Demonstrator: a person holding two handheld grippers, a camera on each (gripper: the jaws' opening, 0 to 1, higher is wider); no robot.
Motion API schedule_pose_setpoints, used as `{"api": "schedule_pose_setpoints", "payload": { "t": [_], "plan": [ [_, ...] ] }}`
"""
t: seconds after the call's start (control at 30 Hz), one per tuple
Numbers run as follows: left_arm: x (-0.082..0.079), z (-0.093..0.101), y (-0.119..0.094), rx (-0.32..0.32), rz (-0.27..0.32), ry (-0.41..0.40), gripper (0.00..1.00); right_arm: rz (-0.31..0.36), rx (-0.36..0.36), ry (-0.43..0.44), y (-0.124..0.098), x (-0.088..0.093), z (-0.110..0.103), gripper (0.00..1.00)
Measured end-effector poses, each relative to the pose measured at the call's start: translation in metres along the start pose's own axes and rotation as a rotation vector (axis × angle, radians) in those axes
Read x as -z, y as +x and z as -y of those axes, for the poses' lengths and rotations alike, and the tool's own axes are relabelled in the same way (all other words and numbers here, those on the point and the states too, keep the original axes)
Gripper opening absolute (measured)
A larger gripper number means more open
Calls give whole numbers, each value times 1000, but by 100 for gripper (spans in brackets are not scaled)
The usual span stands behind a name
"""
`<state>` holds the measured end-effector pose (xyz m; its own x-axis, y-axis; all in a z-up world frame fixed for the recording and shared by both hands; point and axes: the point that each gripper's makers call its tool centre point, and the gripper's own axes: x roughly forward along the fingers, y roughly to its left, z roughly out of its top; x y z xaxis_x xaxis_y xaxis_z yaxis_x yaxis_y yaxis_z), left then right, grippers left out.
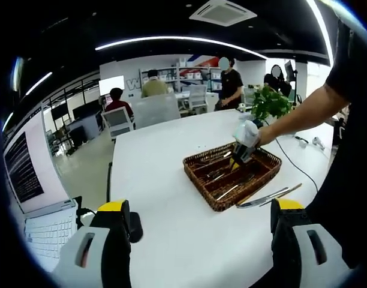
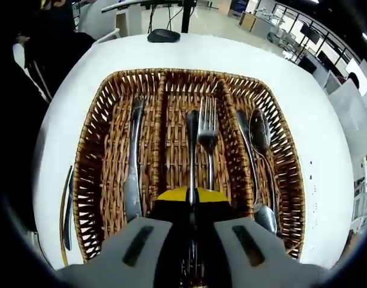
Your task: Arrange the knives, forks, and spoons in their matching storage slots by inserting each utensil handle-first until every utensil is classified and aligned in the correct compartment
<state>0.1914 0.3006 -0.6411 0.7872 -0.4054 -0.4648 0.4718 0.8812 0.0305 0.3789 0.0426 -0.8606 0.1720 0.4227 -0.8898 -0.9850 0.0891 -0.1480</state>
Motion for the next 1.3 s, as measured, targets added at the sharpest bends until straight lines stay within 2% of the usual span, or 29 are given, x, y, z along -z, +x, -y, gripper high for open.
{"api": "schedule_pose_setpoints", "payload": {
  "t": [0.07,0.2,0.47,0.57,0.6,0.63,0.7,0.73,0.8,0.83,0.93,1.1,1.3],
  "plan": [
    [1,0,0,-1,-5,1,99,-6,6,-9,3,3,0,0],
    [2,1,0,-3,-7,-1,99,6,-21,29,4,2,1,1],
    [-1,7,5,11,1,2,99,81,-52,101,6,2,-1,2],
    [-2,11,9,20,-2,8,99,80,-34,65,6,0,0,4],
    [-4,12,10,24,1,10,99,70,-9,62,5,1,2,6],
    [-5,12,10,27,5,13,99,61,45,71,2,3,10,10],
    [-7,13,11,31,8,18,99,94,59,165,-1,-3,11,13],
    [-8,14,11,34,8,21,99,96,72,159,-4,-3,14,16],
    [-10,16,12,38,10,26,99,143,94,157,-14,-11,17,23],
    [-11,16,12,42,12,29,99,175,86,180,-20,-17,15,27],
    [-13,19,13,51,17,38,99,201,94,211,-32,-20,16,33],
    [-17,24,19,72,36,45,99,276,168,245,-63,-28,19,46],
    [-21,31,29,98,57,46,99,314,246,307,-99,-20,12,51]
  ]
}}
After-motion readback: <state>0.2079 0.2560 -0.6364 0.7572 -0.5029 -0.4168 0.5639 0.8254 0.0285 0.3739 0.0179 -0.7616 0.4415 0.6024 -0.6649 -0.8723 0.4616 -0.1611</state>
